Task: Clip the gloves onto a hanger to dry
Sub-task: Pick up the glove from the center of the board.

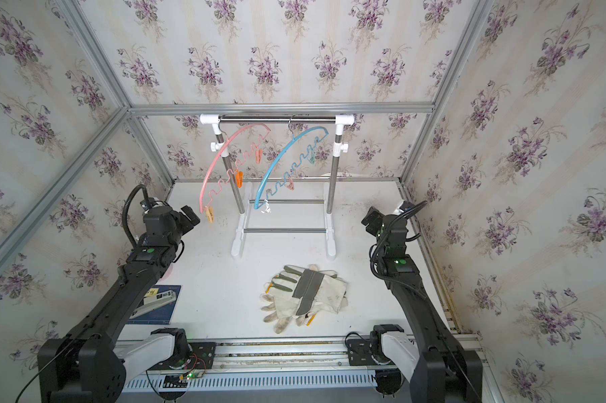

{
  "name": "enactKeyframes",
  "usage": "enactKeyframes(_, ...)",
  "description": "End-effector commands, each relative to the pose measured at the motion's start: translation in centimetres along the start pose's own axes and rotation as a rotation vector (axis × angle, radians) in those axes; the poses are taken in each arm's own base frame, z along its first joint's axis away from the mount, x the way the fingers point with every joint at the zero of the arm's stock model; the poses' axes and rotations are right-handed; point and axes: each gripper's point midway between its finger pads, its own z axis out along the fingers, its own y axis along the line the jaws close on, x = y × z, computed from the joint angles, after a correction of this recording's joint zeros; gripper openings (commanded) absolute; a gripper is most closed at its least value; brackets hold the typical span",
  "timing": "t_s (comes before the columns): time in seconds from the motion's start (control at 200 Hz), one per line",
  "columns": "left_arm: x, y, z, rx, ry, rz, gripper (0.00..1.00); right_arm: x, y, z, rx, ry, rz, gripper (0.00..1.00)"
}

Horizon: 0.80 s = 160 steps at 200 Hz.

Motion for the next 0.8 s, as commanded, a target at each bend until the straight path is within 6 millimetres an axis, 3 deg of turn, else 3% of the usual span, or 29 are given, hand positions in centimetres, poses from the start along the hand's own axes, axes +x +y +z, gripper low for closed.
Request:
enactKeyframes(0.0,4.5,-1.9,-2.6,0.109,0.171,0.021,1.00,5.3,0.2,-2.8,-0.043,0.264,0.070,0.91)
enactKeyframes(0.105,6.7,-4.7,-6.3,0.252,0.203,0.164,1.00,8.4,0.5,-5.0,-0.049,0.439,0.080,0.88)
enactKeyframes(0.205,9.4,-6.9,-9.7,0.424,0.277,0.265,1.00,11.0,-0.5,-6.7,-0.007,0.568,0.080,0.87)
enactKeyframes(0.31,12.4,-7.3,-12.1,0.498,0.374,0.337,1.00,13.3,-1.0,-8.2,0.002,0.683,0.098,0.85)
enactKeyframes(0.425,14.3,-7.9,-13.6,0.553,0.423,0.328,1.00,16.0,-1.3,-9.4,-0.002,0.810,0.130,0.82)
enactKeyframes(0.565,16.1,-9.9,-14.7,0.634,0.451,0.345,1.00,19.4,-1.6,-10.3,-0.020,0.940,0.189,0.75)
enactKeyframes(0.794,19.5,-13.7,-16.3,0.662,0.436,0.632,1.00,22.5,-2.3,-11.0,-0.035,1.035,0.223,0.72)
